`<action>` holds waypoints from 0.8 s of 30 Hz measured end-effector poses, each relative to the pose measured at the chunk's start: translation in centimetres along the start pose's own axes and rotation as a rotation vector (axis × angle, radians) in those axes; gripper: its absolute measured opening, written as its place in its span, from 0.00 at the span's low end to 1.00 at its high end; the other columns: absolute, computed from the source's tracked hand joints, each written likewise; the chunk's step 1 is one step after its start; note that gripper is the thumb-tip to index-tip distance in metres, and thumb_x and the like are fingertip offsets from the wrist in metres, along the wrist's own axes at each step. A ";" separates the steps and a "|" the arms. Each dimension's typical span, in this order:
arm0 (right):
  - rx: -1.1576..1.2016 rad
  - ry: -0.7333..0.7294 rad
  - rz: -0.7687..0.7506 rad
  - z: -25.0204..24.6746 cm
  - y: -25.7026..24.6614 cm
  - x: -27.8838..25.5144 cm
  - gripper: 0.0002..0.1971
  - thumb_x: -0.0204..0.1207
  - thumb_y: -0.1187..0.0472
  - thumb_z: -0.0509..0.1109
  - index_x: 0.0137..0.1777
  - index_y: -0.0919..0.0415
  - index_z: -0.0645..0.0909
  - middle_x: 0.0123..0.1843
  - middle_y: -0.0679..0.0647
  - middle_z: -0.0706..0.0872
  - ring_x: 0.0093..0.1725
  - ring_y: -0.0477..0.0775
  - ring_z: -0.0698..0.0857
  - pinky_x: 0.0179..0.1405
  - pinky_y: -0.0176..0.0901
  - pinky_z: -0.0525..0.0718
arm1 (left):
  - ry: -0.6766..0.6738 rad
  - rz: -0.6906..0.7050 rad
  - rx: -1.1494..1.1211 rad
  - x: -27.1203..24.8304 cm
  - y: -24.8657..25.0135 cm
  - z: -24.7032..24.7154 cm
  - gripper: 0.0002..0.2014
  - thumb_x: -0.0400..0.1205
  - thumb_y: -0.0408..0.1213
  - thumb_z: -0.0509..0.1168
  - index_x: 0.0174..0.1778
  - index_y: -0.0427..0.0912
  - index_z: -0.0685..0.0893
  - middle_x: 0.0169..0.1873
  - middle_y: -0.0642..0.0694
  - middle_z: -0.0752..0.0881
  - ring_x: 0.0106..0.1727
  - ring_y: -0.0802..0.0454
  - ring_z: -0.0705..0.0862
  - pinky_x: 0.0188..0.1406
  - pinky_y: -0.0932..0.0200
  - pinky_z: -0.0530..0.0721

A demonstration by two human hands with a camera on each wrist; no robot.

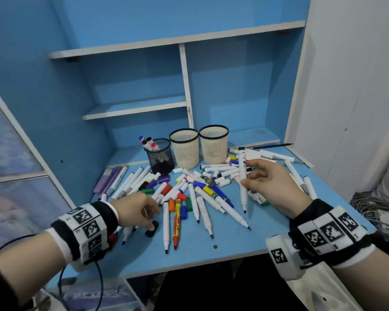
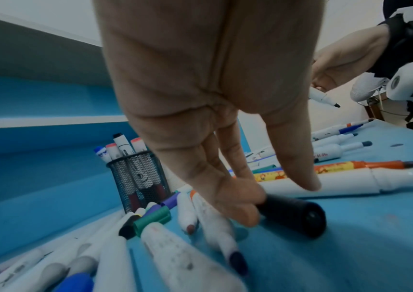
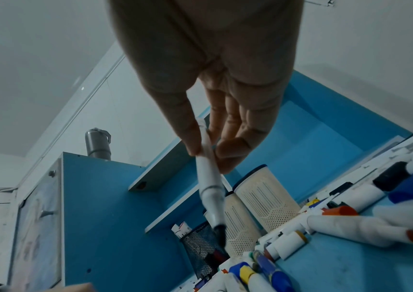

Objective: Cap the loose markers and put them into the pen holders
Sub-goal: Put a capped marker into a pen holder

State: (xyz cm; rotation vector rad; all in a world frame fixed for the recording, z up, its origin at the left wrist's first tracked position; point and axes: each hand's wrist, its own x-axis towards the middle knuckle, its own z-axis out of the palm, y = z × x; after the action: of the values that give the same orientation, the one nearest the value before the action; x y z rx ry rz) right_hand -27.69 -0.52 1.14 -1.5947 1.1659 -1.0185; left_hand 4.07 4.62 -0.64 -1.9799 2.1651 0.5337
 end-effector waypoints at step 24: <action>0.070 0.001 0.014 1.0 1.0 -0.7 0.18 0.73 0.70 0.73 0.60 0.56 0.76 0.43 0.61 0.87 0.37 0.53 0.84 0.33 0.33 0.82 | 0.295 -0.133 -0.083 5.3 0.0 -2.9 0.09 0.77 0.34 0.69 0.52 0.40 0.88 0.48 0.46 0.87 0.40 0.57 0.81 0.43 0.65 0.79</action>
State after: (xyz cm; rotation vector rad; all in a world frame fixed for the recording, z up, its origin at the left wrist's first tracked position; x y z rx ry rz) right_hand -27.13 0.14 -0.14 -1.5296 1.1292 -1.0403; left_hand 3.85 -1.37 0.21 -2.3584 2.1791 0.3339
